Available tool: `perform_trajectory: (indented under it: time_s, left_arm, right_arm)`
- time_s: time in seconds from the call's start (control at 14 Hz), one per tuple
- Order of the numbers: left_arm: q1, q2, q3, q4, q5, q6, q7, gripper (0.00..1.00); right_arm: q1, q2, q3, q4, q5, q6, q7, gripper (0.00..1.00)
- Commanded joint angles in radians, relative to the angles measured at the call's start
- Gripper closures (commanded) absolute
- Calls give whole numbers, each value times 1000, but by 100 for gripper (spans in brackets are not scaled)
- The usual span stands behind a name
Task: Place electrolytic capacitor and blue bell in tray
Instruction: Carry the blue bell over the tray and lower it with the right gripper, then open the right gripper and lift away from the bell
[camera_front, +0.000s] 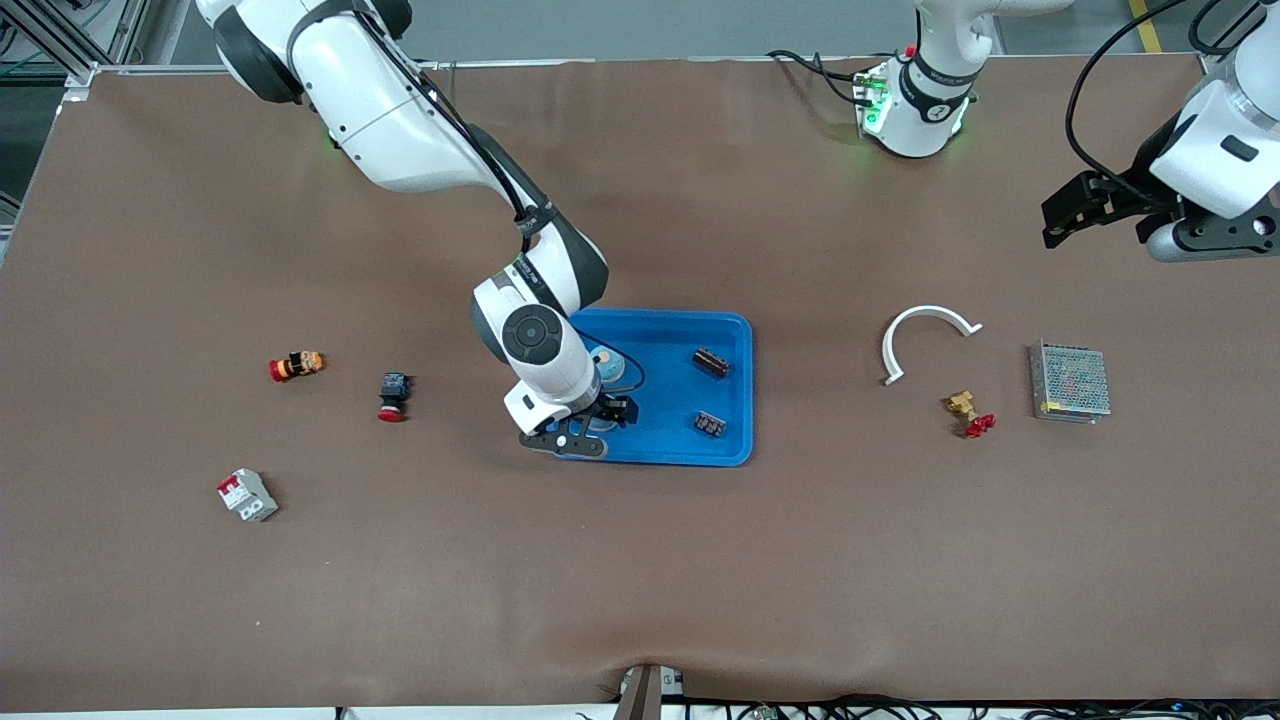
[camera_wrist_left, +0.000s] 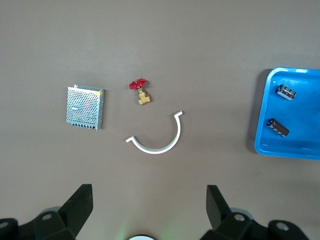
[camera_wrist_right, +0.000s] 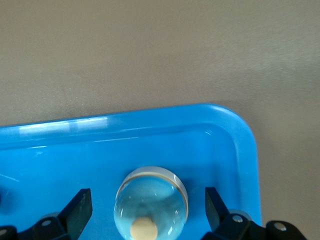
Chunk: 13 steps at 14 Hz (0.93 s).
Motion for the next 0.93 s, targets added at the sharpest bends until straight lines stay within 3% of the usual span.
perform_trajectory:
  time_s: [0.0, 0.29, 0.5, 0.86]
  left_arm:
    - [12, -5, 2, 5, -17, 3, 16, 0]
    - [12, -4, 2, 5, -20, 6, 15, 0]
    - [12, -4, 2, 5, -18, 6, 16, 0]
    - [12, -2, 2, 5, -17, 6, 16, 0]
  right_arm:
    - [-7, -110, 5, -13, -5, -149, -2, 0]
    - [-21, -300, 7, -36, -2, -411, -1, 0]
    - [-79, -484, 10, -100, 10, -592, -130, 0]
    - [-205, -766, 7, -254, 11, -729, -388, 0]
